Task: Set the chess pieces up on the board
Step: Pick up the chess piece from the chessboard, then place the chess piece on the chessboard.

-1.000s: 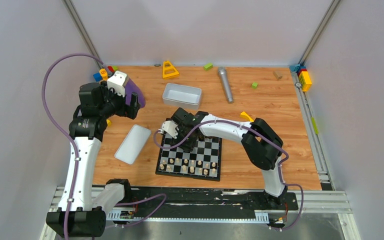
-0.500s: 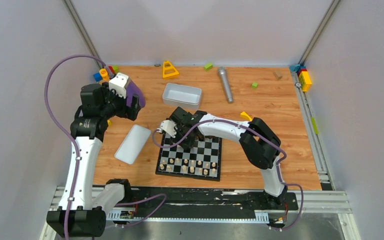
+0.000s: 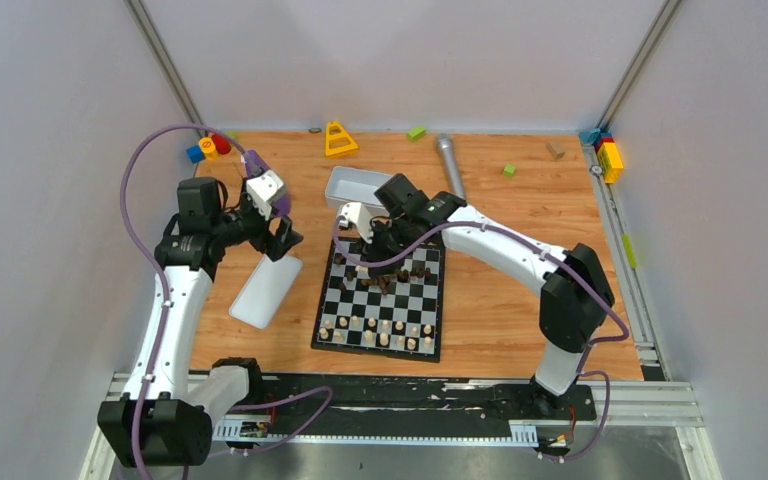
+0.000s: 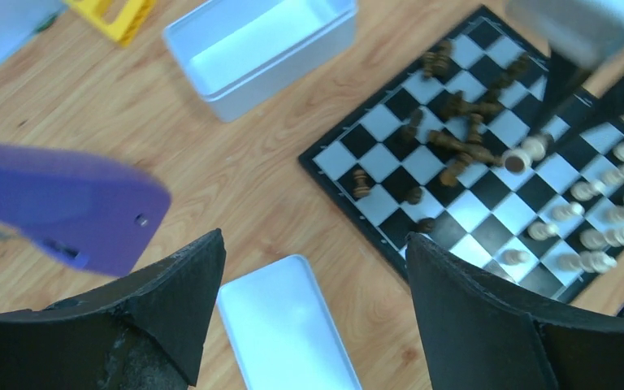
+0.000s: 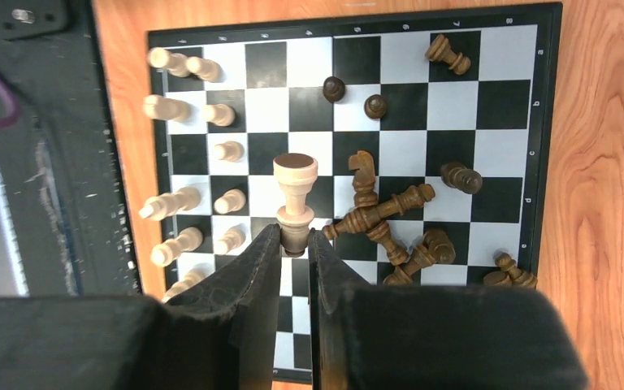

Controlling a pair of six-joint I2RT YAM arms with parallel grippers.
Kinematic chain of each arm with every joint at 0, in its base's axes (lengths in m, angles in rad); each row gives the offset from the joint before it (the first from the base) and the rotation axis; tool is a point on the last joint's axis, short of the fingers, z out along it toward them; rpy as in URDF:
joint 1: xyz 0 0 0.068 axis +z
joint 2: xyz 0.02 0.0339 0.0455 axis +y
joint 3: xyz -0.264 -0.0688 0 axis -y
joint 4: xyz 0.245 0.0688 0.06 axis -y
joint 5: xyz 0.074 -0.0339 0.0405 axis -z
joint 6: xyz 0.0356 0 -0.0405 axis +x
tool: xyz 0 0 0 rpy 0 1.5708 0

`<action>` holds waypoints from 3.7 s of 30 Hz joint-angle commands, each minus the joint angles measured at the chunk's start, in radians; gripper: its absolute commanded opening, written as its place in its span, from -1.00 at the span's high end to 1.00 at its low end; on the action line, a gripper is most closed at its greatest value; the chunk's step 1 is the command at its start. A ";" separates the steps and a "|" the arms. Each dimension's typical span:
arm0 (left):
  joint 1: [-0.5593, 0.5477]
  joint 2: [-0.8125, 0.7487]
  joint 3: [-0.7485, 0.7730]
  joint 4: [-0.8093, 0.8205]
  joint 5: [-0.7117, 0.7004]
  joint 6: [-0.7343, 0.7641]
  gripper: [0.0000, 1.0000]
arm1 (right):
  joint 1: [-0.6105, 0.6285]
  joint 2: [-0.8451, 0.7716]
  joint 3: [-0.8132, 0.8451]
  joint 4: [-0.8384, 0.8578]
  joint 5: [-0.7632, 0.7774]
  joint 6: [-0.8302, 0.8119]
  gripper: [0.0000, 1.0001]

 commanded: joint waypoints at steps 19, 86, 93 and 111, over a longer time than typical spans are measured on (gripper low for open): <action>-0.444 0.103 -0.047 0.016 0.372 0.469 -0.39 | -0.162 -0.060 0.057 -0.166 -0.545 -0.044 1.00; -0.533 0.335 -0.148 1.155 0.249 -0.839 1.00 | -0.458 -0.283 -0.141 0.352 -0.672 0.511 0.13; -0.533 0.333 -0.162 1.175 0.233 -0.849 1.00 | -0.458 -0.282 -0.158 0.357 -0.699 0.507 0.25; -0.528 0.283 -0.167 0.956 0.180 -0.638 -0.21 | -0.455 -0.328 -0.171 0.345 -0.684 0.444 1.00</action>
